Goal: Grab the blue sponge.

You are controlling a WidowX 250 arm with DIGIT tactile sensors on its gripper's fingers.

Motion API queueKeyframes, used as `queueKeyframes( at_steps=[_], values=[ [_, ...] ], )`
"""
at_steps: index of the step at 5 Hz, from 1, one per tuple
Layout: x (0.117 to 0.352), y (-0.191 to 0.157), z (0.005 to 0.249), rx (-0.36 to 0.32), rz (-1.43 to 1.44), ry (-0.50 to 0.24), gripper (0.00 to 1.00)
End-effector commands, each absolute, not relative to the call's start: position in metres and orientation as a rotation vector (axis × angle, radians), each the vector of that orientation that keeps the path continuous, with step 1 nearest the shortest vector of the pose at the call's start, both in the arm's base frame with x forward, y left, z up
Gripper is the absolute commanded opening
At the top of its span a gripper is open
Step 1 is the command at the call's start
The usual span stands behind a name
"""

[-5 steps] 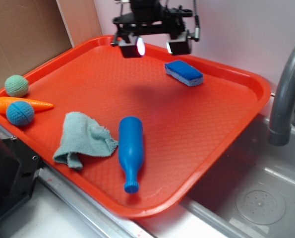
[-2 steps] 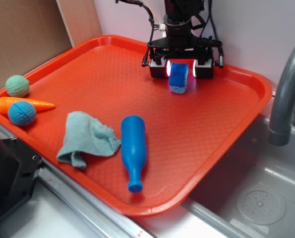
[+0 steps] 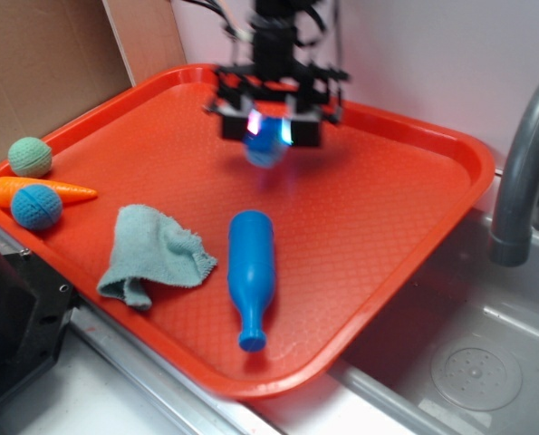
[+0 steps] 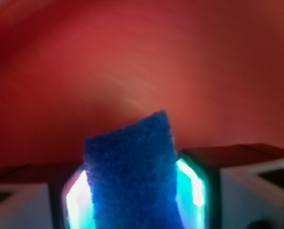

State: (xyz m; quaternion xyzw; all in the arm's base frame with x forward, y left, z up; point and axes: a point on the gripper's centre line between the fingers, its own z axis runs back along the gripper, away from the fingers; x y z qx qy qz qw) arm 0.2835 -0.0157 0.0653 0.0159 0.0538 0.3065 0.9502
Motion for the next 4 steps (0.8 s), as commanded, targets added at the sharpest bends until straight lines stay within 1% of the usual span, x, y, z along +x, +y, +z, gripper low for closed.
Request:
queueKeyframes(
  at_steps=[1, 2, 3, 4],
  values=[
    [0.234, 0.015, 0.169, 0.007, 0.476, 0.043, 0.00],
    [0.219, 0.038, 0.187, 0.014, 0.511, -0.032, 0.00],
    [0.208, 0.065, 0.200, 0.063, 0.680, -0.209, 0.00],
    [0.216, 0.076, 0.186, 0.099, 0.724, -0.144, 0.00]
  ],
)
